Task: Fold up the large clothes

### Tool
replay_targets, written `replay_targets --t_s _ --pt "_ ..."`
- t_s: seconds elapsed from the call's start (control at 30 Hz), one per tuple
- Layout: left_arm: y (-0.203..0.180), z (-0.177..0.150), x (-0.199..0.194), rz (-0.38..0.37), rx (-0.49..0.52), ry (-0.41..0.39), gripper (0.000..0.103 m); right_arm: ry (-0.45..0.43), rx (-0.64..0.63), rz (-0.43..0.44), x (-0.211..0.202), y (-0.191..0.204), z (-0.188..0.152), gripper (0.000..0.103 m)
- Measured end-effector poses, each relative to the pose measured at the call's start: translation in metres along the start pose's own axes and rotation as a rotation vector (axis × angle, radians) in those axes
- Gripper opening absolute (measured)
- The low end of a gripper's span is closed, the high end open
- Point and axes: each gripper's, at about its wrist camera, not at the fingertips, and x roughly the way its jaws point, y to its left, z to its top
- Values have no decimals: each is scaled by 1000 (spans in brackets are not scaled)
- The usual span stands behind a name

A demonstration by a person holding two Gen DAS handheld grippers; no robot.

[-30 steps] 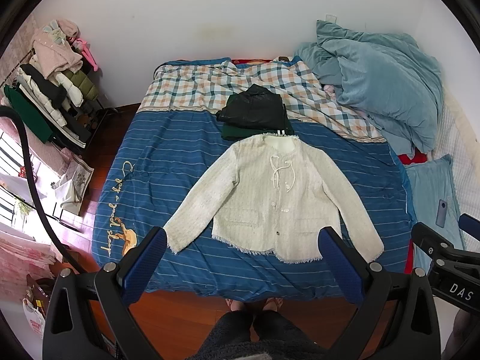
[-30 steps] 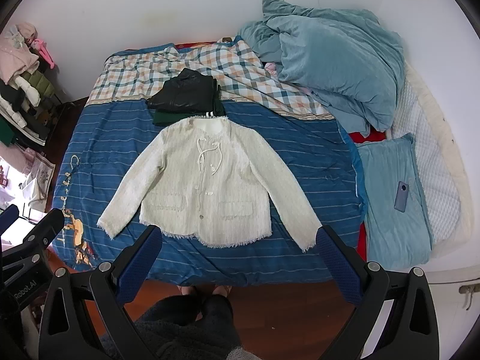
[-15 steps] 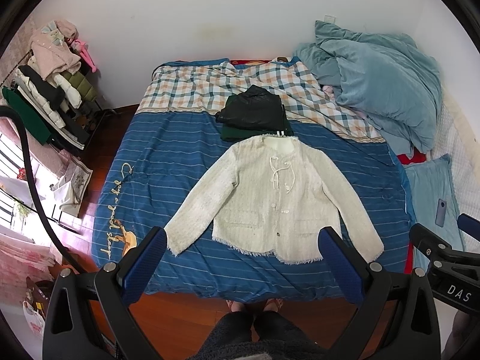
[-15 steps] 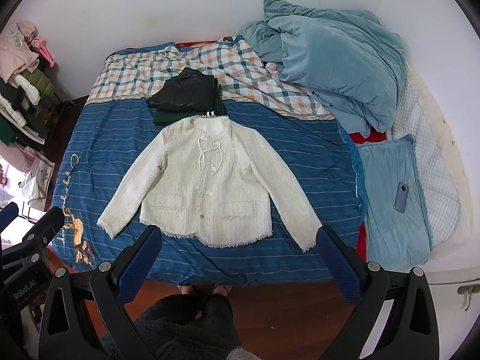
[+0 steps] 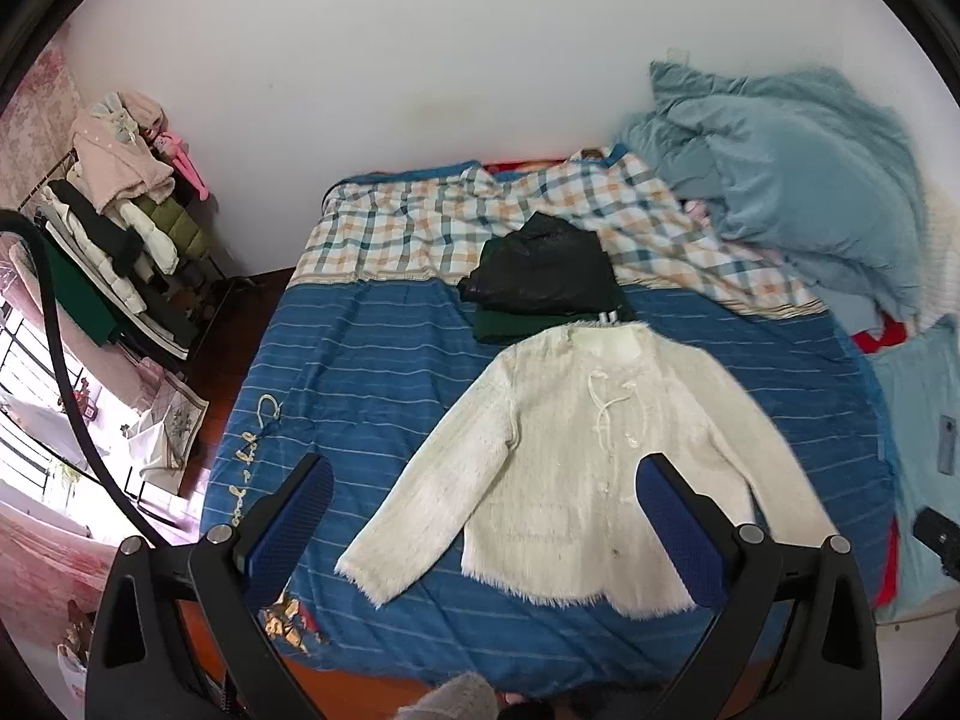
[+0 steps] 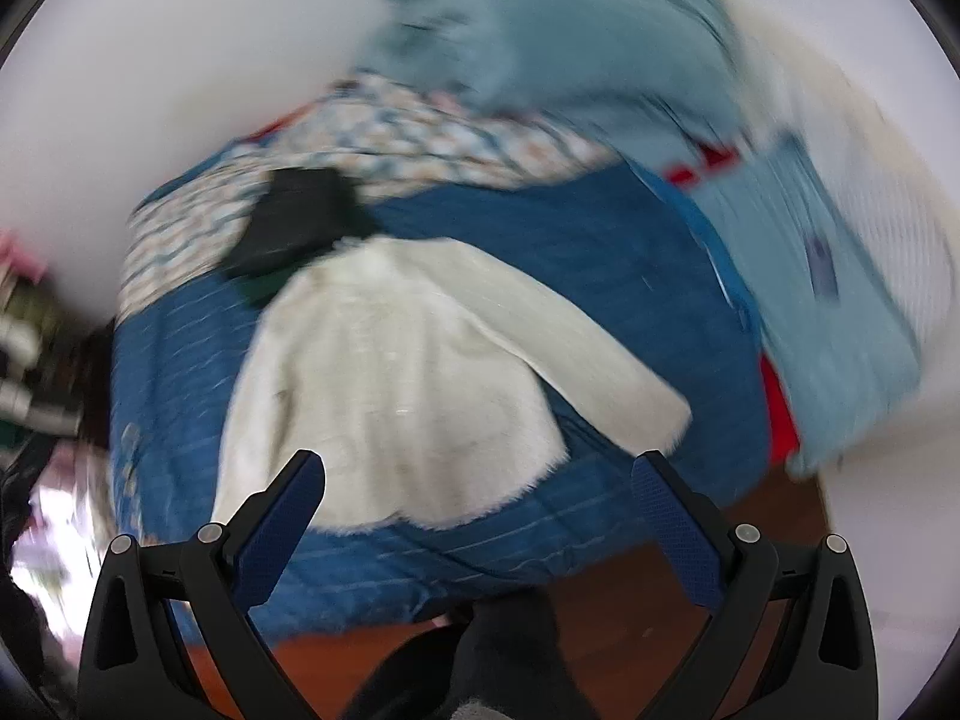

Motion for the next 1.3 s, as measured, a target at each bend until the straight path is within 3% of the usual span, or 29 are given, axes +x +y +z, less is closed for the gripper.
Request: replay_targets --t_s 0.03,0.1,0.13,0.17,0.3,0.4,0.5,0.73,0.77,0.8,0.87,0.93,1.03,1.13,1.23,1.3 --pt "-5 -1 19 16 -5 9 103 23 59 -19 26 -20 1 101" --pt "-14 -4 50 51 -19 33 103 75 147 -28 76 -59 1 87" --pt "-16 -6 63 68 -31 42 103 101 184 -39 100 -76 1 75" --pt "-24 -10 87 87 -47 59 103 132 225 -48 128 -99 0 71" --pt "-48 -26 159 166 -54 142 103 205 399 -66 229 -187 -9 72" --pt "-66 -47 220 217 -45 227 103 256 507 -111 304 -255 -19 83" --pt "-82 -73 280 238 -30 313 103 275 597 -138 367 -309 -37 83" --pt "-116 -109 376 277 18 433 103 354 759 2 479 -347 -65 86" --pt "-119 -111 385 274 19 437 103 359 754 -14 484 -345 -64 81" --pt "-123 -112 392 268 24 434 103 353 729 -36 485 -339 -59 68" --pt "-133 -112 403 260 44 429 103 349 649 -102 481 -323 -46 15" --pt "-137 -110 408 240 56 406 103 316 622 -102 466 -314 -34 12" --pt "-135 -109 408 218 53 394 103 203 624 -104 419 -307 -9 12" --pt "-117 -105 406 218 8 396 103 79 603 -53 365 -290 27 12" --pt "-70 -101 400 237 -91 406 103 1 513 34 325 -240 76 12" --pt "-38 -100 395 263 -157 406 103 -29 412 122 313 -181 106 12"
